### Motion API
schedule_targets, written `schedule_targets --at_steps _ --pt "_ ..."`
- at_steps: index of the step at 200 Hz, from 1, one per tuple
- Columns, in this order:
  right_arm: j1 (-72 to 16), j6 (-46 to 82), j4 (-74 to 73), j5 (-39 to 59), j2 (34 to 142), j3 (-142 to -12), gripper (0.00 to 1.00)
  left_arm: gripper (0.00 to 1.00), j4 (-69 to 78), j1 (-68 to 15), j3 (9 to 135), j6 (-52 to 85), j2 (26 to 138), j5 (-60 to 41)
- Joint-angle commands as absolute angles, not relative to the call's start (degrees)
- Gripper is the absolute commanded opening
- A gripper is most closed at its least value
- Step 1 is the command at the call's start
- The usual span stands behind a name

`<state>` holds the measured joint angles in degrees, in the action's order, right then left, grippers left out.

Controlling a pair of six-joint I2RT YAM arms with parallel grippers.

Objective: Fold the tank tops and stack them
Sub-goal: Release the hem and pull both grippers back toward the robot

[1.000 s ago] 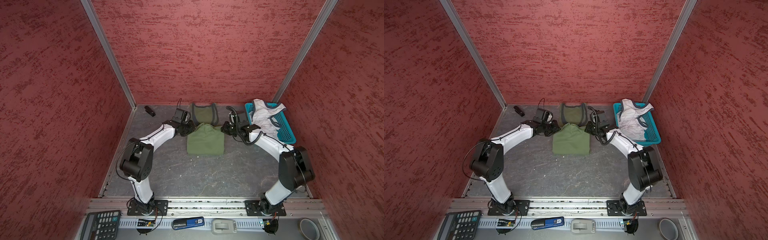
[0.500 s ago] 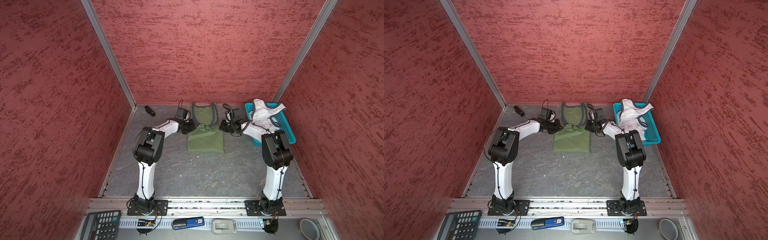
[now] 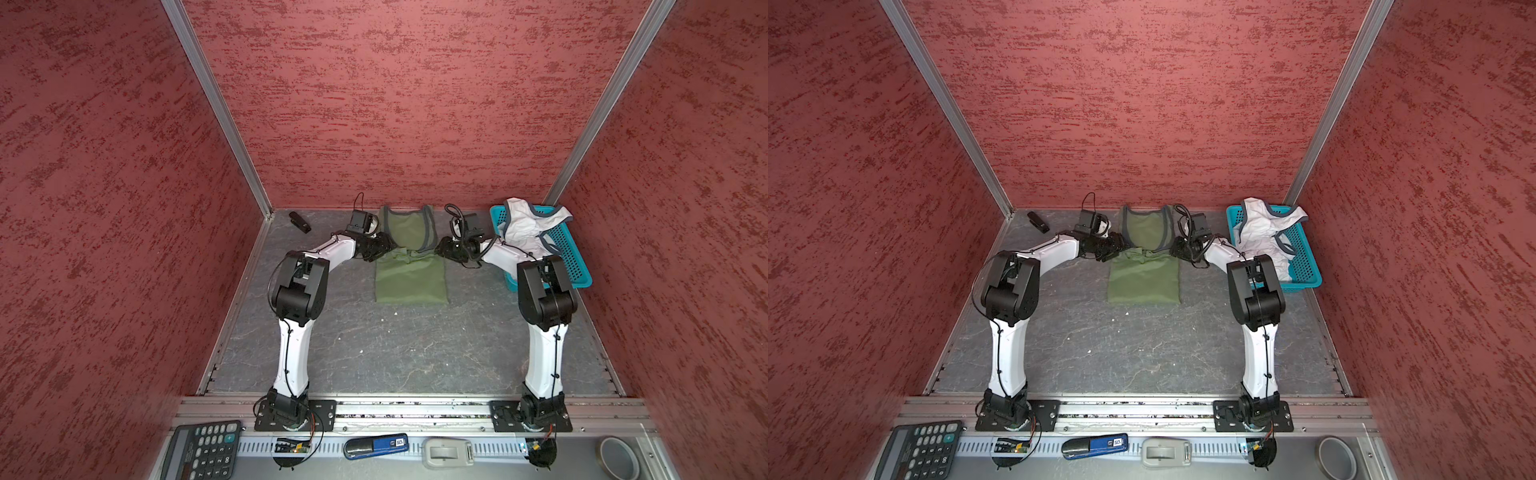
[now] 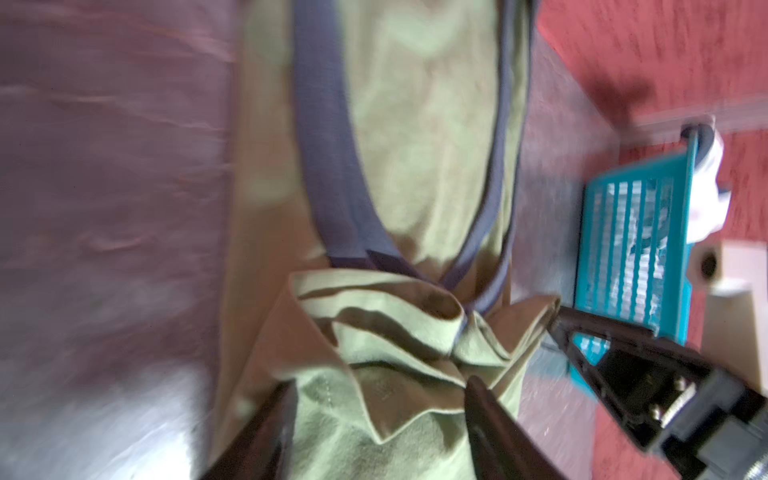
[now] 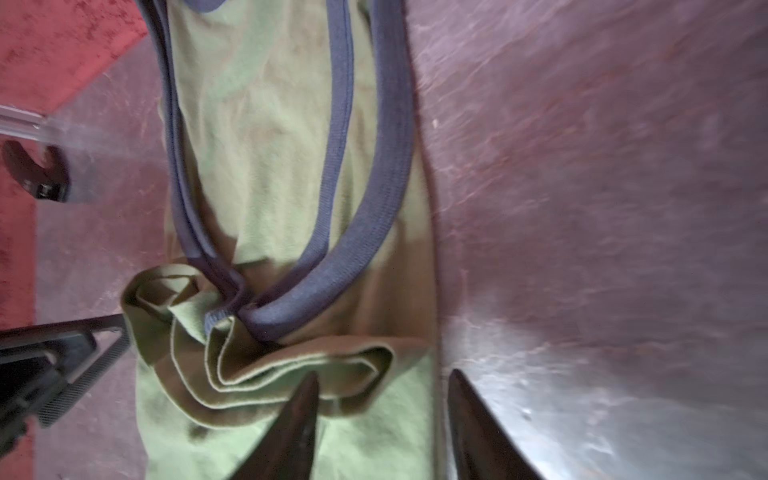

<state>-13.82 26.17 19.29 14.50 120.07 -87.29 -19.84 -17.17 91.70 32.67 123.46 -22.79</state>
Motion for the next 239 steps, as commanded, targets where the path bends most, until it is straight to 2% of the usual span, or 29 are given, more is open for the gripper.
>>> schedule_targets --at_steps 1,28,50,75,101,130,183,217,239 --pt "-13.61 23.83 23.83 9.31 115.24 -88.33 0.60 0.78 -26.07 -17.01 93.29 28.28 117.13 -17.12" --pt "-16.13 22.73 21.15 10.05 109.48 -81.42 0.60 0.77 -26.34 -19.33 87.55 27.01 110.69 -13.79" --pt "-19.41 22.60 20.03 11.13 109.50 -79.69 0.57 0.66 -24.04 -22.20 84.00 27.40 109.80 -14.89" --pt "-21.67 23.12 19.22 12.06 112.92 -81.74 0.52 0.52 -23.55 -25.00 85.86 28.01 114.08 -16.20" --pt "-21.93 23.05 20.54 12.59 118.32 -86.85 0.45 0.45 -23.43 -26.35 90.79 28.83 119.99 -17.69" --pt "-21.39 21.81 25.40 11.09 124.52 -95.94 0.42 0.40 -25.79 -26.03 99.18 28.10 126.18 -16.42" --pt "-18.58 20.11 32.04 9.72 134.95 -111.47 0.39 0.40 -31.61 -23.52 115.71 25.16 137.43 -15.57" --pt "-16.93 17.67 39.37 7.49 137.65 -120.74 0.42 0.49 -39.06 -21.98 126.45 22.77 142.08 -15.05" --pt "-17.01 16.28 42.17 6.99 133.47 -119.76 0.46 0.56 -43.19 -21.80 126.51 21.09 137.31 -11.89"
